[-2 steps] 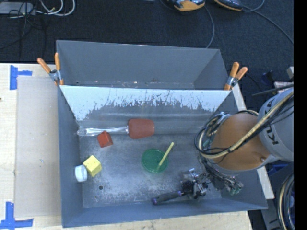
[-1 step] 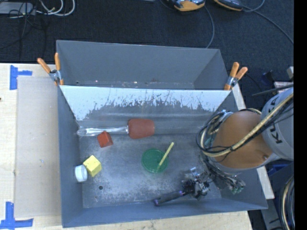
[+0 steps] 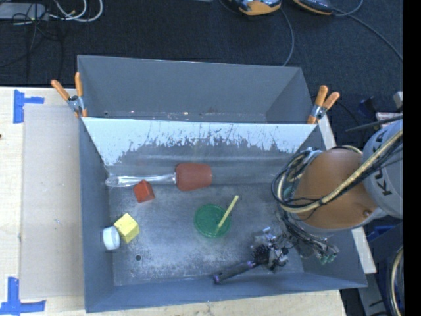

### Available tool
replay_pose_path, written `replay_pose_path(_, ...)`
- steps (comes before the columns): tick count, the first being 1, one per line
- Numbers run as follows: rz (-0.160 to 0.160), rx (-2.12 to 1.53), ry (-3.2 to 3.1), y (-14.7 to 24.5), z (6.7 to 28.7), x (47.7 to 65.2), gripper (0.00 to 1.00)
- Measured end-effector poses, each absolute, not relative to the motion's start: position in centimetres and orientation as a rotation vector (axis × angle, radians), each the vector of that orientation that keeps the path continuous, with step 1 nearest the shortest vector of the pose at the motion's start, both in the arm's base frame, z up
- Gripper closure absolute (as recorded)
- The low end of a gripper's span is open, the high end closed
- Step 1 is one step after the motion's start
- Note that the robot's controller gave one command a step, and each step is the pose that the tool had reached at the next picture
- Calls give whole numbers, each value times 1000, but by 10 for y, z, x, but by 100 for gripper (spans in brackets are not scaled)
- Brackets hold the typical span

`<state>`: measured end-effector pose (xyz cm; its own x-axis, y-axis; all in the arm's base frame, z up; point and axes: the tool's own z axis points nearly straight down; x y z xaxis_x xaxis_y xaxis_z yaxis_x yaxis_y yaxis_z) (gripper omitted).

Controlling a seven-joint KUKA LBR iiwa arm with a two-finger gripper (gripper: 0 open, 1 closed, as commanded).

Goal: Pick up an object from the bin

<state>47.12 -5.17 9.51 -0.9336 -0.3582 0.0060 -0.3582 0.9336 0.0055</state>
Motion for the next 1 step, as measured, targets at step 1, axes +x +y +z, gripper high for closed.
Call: replay_pose_path(1, -6, 571, -3083, -52, 103, 472, 100)
